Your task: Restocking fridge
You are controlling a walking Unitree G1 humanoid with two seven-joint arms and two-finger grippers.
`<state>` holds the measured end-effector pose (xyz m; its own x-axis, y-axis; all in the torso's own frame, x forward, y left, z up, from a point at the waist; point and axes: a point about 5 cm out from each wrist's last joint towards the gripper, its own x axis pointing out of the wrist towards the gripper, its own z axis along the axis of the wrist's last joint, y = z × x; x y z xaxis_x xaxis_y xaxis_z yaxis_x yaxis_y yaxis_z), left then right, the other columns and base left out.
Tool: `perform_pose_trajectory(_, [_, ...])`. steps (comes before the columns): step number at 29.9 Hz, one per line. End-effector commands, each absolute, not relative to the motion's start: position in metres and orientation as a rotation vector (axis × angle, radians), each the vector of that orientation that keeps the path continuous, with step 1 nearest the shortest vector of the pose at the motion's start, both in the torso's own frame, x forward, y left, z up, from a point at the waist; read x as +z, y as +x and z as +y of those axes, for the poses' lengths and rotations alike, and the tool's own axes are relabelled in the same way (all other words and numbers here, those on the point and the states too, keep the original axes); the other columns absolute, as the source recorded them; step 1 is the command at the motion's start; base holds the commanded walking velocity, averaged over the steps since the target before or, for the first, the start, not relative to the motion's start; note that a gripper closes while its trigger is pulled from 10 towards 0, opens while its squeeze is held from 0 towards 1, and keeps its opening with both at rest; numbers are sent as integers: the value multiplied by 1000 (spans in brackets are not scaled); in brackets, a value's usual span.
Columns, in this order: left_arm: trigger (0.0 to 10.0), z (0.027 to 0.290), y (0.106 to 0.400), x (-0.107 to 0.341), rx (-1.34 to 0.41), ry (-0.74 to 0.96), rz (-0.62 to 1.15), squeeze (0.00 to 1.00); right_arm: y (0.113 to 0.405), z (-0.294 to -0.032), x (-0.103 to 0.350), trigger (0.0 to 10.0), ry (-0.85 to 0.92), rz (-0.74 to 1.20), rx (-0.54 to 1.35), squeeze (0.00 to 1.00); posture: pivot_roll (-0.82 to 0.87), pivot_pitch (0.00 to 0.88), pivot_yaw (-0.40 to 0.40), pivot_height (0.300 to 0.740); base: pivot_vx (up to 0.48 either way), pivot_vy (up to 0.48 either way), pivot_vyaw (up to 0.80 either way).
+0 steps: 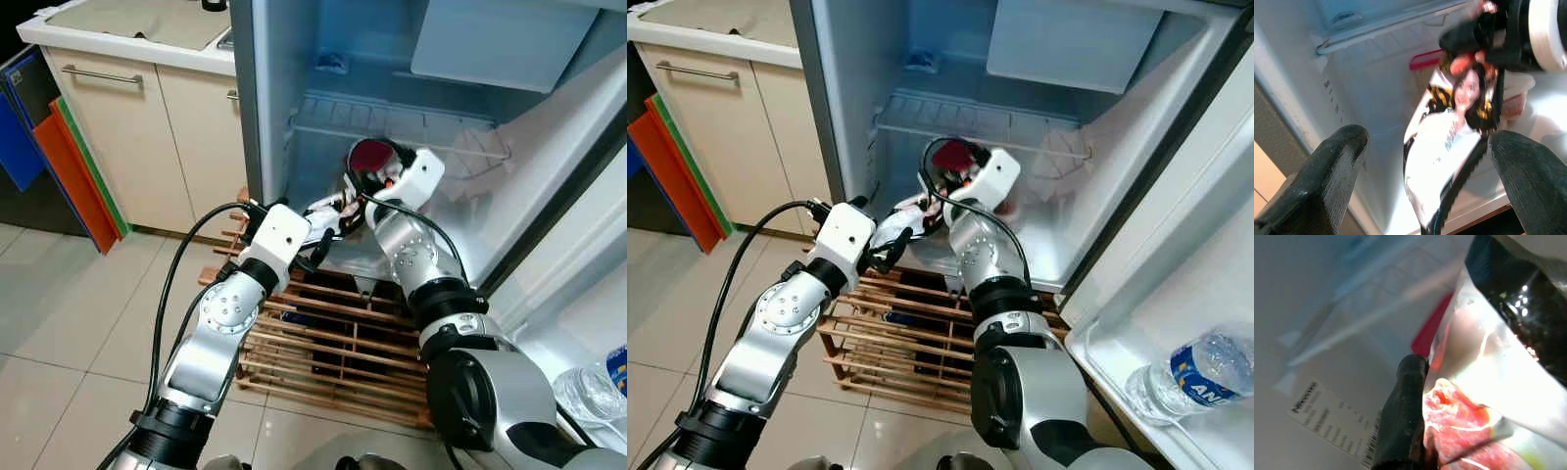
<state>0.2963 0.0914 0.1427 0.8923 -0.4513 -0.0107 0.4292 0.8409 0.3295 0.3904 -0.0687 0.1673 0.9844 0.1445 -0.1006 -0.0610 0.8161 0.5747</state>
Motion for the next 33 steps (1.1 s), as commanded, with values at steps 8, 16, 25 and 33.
perform_pose_trajectory(8, [10000, 90, 299, 143, -459, 332, -63, 0, 381, -36, 180, 0, 405, 20, 284, 0, 50, 21, -83, 740, 0, 0, 0])
perform_pose_trajectory(16, [10000, 90, 300, 142, -436, 347, -66, 0, 373, -20, 171, 0, 286, 1, 382, 0, 52, 20, -89, 740, 0, 0, 0])
perform_pose_trajectory(25, [10000, 86, 298, 142, -425, 323, -64, 0, 367, -3, 163, 0, 61, -66, 464, 0, 69, 14, -111, 740, 0, 0, 0])
perform_pose_trajectory(33, [10000, 86, 294, 140, -420, 316, -60, 0, 372, -8, 163, 0, -29, -90, 432, 0, 91, 19, -124, 740, 0, 0, 0])
